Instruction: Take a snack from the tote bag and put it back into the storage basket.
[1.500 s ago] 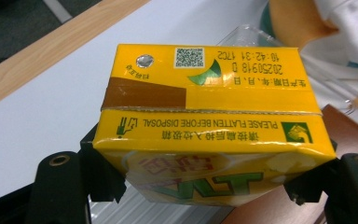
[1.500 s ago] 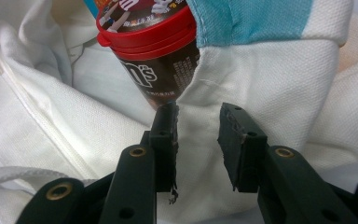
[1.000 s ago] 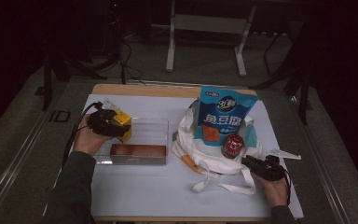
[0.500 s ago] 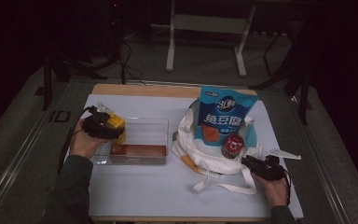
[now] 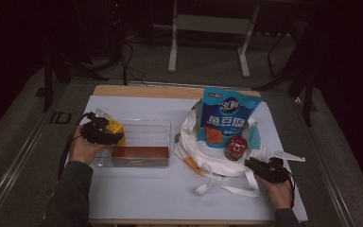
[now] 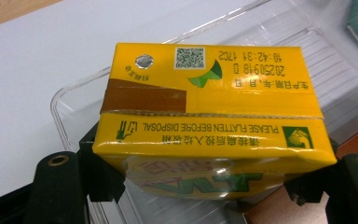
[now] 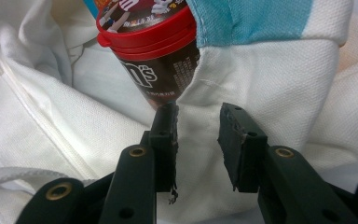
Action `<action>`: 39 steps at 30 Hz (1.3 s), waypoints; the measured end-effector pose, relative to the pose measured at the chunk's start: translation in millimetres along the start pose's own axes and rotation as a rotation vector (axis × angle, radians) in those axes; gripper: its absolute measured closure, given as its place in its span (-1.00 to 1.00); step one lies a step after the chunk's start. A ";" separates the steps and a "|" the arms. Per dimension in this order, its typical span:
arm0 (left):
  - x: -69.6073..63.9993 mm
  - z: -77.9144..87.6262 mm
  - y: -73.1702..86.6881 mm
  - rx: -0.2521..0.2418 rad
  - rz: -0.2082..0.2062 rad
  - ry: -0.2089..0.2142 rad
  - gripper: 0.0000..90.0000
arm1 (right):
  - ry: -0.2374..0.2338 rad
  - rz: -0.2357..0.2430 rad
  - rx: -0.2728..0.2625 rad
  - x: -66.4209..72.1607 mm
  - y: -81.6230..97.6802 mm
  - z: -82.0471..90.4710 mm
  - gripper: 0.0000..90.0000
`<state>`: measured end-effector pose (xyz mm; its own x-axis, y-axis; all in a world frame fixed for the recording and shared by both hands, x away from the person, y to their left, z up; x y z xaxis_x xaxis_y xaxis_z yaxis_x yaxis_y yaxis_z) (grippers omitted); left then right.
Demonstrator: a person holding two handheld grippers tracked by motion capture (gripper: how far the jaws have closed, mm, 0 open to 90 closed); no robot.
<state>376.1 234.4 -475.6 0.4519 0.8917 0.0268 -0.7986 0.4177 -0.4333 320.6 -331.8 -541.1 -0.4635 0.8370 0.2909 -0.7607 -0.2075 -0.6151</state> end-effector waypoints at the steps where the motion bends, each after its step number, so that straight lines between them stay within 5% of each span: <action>1: 0.0 0.0 0.0 0.000 0.000 0.000 -0.37 | 0.000 0.000 0.000 0.0 0.0 0.0 0.49; 11: -4.6 -2.8 5.8 0.025 -0.004 -0.026 -0.39 | -0.003 -0.003 -0.001 0.0 0.0 0.0 0.48; 27: -7.5 12.1 17.6 -0.034 0.035 -0.007 -0.44 | -0.005 -0.005 -0.001 0.0 0.1 0.0 0.47; 39: -11.5 15.8 27.7 -0.063 0.058 -0.033 -0.43 | -0.005 -0.005 0.000 0.1 0.1 0.1 0.47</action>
<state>342.5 238.4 -473.7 0.3912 0.9198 0.0291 -0.7959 0.3541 -0.4910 320.5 -331.8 -541.0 -0.4619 0.8357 0.2972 -0.7628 -0.2032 -0.6139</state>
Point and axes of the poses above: each handheld gripper's, and its own axes: z roughly backward along the jaws, y roughly out of its underside, x roughly to its left, the point moved 2 cm from there along -z, roughly forward along the jaws, and after that the axes turned 14 degrees about x, right-handed, at the moved point
